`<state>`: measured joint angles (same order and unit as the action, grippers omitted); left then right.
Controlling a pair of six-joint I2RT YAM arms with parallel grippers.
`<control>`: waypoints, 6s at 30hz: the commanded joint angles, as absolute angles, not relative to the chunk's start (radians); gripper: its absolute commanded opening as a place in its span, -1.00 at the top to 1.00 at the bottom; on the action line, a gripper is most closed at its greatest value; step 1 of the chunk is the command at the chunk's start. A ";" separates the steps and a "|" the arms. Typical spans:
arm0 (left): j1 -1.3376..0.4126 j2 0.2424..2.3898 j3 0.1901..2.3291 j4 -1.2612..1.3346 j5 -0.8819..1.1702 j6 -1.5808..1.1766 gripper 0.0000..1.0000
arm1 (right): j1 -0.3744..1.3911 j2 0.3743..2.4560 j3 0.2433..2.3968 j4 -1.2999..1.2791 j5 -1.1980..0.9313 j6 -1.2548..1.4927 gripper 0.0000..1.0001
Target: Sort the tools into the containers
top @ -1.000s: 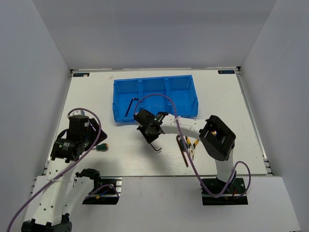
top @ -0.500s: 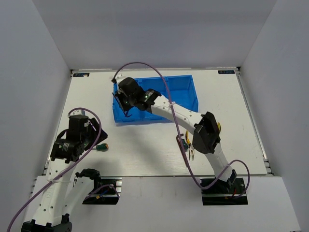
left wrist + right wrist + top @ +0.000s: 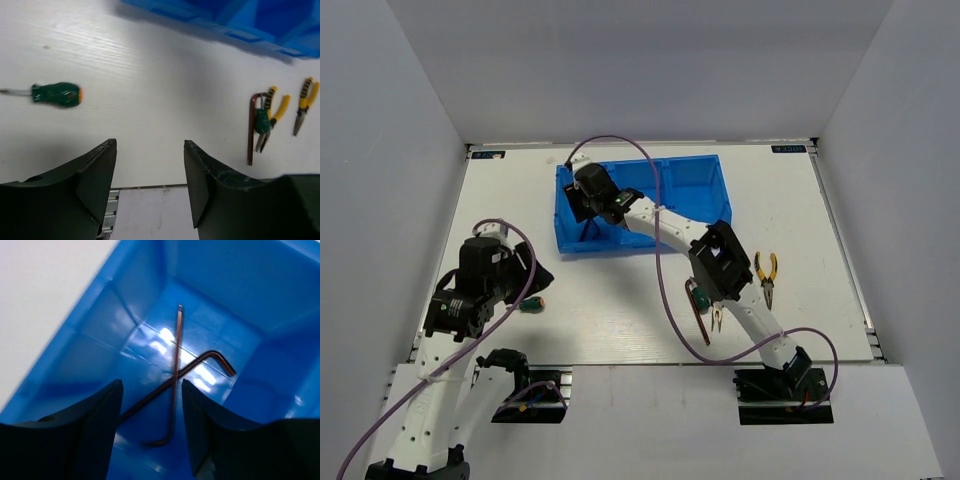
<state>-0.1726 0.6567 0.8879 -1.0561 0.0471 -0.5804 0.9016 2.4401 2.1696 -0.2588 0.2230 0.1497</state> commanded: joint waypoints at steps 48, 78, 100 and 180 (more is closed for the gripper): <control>-0.186 0.730 0.638 -0.718 0.374 -0.471 -0.36 | 0.721 1.413 0.792 -0.661 -0.146 0.075 0.27; -0.186 0.652 0.702 -0.819 0.347 -0.489 -0.36 | 0.916 1.693 0.816 -0.529 0.086 0.299 1.00; -0.186 0.727 0.818 -1.088 -0.018 -0.796 -0.27 | 0.894 2.003 2.009 -0.709 -0.229 0.170 1.00; -0.098 1.425 0.733 -0.945 -0.354 -1.364 0.17 | 0.474 1.089 0.907 -0.742 -0.563 -0.193 -0.10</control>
<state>-0.1066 1.4414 0.7574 -0.9356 -0.3180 -1.3556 0.4831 1.1038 0.9066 -0.7113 -0.5499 -0.1677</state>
